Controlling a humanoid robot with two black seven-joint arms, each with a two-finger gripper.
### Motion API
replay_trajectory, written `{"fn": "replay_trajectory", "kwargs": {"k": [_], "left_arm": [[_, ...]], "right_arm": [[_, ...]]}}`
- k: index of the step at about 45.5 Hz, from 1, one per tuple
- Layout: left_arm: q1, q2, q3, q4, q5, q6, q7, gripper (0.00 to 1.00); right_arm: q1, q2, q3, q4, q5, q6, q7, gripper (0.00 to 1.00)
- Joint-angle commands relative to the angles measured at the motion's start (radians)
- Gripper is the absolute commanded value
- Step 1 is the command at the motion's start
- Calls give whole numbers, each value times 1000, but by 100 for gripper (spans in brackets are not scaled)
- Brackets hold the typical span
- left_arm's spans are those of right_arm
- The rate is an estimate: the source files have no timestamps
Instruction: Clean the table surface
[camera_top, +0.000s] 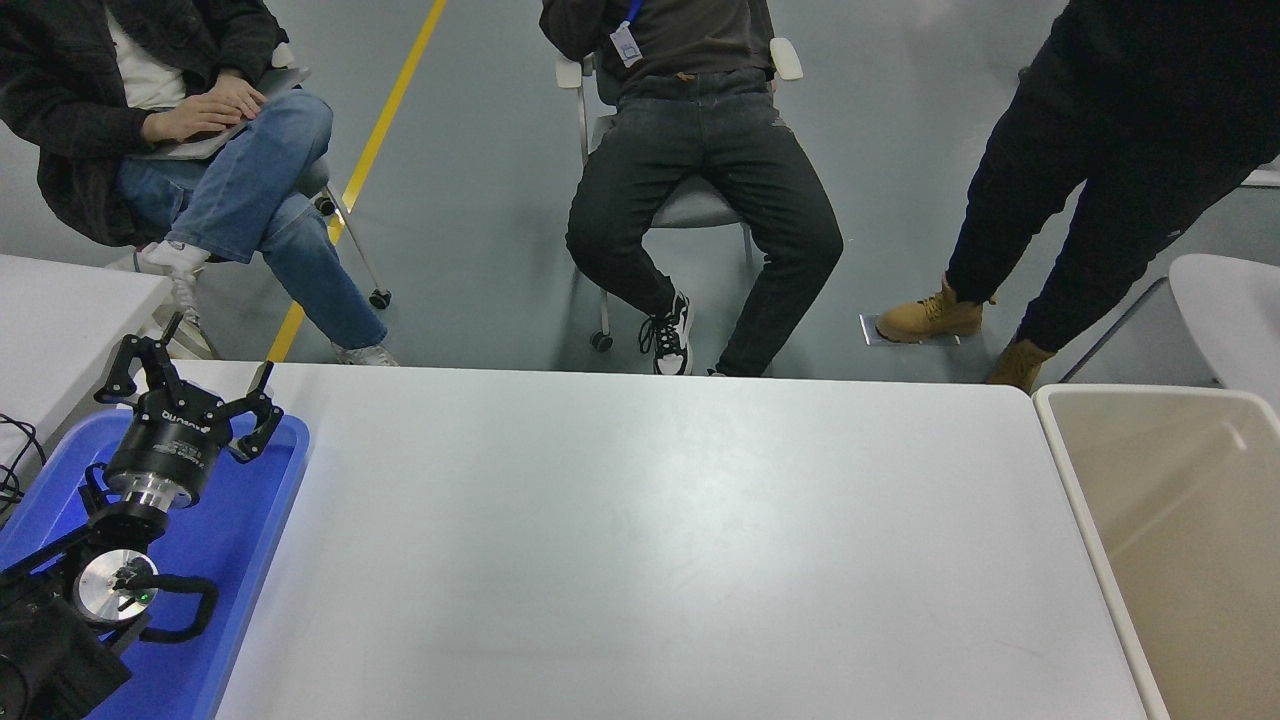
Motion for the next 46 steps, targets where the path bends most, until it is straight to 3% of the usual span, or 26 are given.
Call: {"fn": "replay_trajectory", "kwargs": {"k": [1,10,22,46], "left_arm": [[0,0,0,0,0,0,0,100],[0,0,0,0,0,0,0,100],[0,0,1,0,0,0,0,100],[0,0,0,0,0,0,0,100]], "right_arm": [[62,-82,139,199,132,-2,-34,99],[49,-84,345,312,153,7,-26,99],[-42,-52,483,446,153,123,-20,99],[-344,162,635,498,132,260,165,99]]}}
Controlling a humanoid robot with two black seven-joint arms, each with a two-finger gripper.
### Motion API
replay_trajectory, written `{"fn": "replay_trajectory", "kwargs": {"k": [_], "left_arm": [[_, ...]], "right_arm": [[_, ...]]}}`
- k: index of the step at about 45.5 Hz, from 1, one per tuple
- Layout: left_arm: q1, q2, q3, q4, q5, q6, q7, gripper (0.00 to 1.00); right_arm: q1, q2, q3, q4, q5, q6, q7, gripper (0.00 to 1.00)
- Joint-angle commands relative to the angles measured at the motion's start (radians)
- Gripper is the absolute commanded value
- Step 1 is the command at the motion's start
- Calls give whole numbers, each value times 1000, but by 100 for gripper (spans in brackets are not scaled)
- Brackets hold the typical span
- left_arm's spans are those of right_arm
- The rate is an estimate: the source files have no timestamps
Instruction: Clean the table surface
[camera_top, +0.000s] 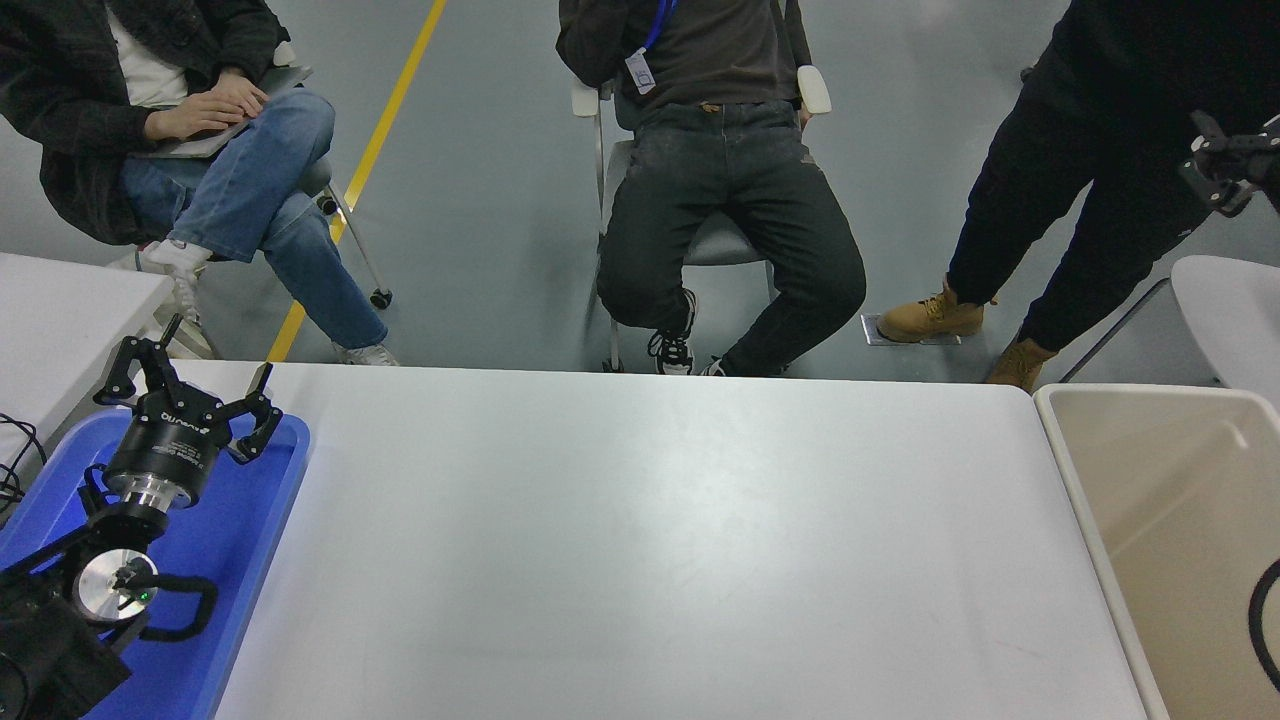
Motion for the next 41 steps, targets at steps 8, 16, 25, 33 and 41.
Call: {"fn": "replay_trajectory", "kwargs": {"k": [8,16,25,33,41], "left_arm": [[0,0,0,0,0,0,0,100],[0,0,0,0,0,0,0,100],[0,2,0,0,0,0,0,100],[0,0,0,0,0,0,0,100],[0,0,0,0,0,0,0,100]], "right_arm": [[-170,79,25,2,-95,77,140,99],[-224,127,25,-3,-182,76,196,99],[-289,186,25,-3,-184,70,231,99],[-344,276,11,-8,-196,64,260,99],[-356,308,-7,-14,-196,64,282,99]]}}
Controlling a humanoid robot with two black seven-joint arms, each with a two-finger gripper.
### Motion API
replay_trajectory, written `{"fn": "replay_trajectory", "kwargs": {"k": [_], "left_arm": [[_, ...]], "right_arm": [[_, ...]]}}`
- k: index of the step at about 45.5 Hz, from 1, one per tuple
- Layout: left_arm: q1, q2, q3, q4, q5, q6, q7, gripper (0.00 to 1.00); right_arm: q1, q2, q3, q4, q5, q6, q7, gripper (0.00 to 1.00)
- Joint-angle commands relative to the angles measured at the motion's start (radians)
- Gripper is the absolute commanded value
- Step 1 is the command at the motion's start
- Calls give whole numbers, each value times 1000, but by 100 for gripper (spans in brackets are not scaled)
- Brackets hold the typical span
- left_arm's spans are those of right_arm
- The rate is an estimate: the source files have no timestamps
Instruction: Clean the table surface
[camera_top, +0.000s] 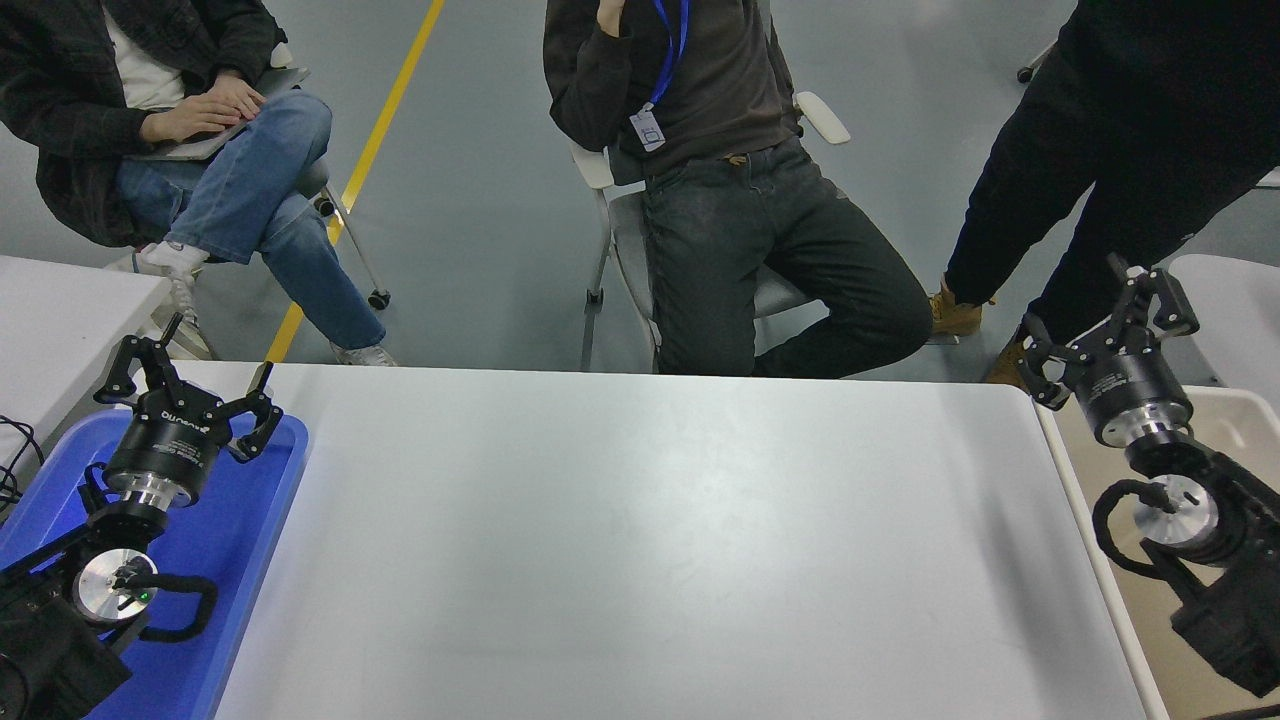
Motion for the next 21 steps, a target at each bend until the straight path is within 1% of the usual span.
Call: {"fn": "replay_trajectory", "kwargs": {"k": [1,21], "left_arm": [[0,0,0,0,0,0,2,100],[0,0,0,0,0,0,0,100]], "right_arm": [[-37,63,-28,-6,-11,-2,32,99],[-30,53,-29,-7,-11,-4,36,99]]}}
